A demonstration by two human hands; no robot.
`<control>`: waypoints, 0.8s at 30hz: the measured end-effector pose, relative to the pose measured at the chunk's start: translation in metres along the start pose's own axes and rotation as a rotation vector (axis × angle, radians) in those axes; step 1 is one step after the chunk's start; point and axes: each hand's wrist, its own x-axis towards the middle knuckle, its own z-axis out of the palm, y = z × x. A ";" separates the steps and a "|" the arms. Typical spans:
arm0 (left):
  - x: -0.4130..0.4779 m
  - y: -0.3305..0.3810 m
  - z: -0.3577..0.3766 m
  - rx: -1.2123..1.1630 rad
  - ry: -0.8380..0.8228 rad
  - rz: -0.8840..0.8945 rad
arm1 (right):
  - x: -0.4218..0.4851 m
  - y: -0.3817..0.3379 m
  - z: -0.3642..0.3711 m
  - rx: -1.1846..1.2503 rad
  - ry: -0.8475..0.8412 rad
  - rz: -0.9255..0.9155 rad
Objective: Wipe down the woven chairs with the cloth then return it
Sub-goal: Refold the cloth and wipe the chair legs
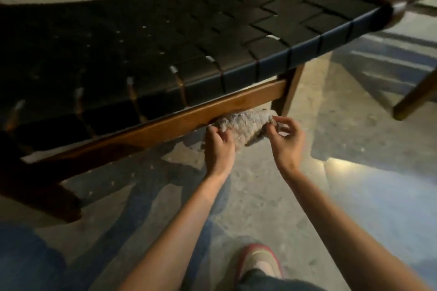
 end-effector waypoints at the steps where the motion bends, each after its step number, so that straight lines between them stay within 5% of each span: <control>1: -0.002 0.012 0.015 -0.016 -0.028 0.024 | 0.011 0.001 -0.013 0.023 0.056 0.008; 10: 0.009 0.102 0.100 -0.218 -0.028 0.391 | 0.112 -0.004 -0.066 0.180 0.305 -0.090; 18: 0.073 0.114 0.112 0.004 -0.085 0.487 | 0.140 -0.009 -0.040 0.384 -0.445 -0.066; 24: 0.101 0.120 0.103 0.011 -0.230 0.536 | 0.156 -0.019 -0.022 0.550 -0.511 -0.099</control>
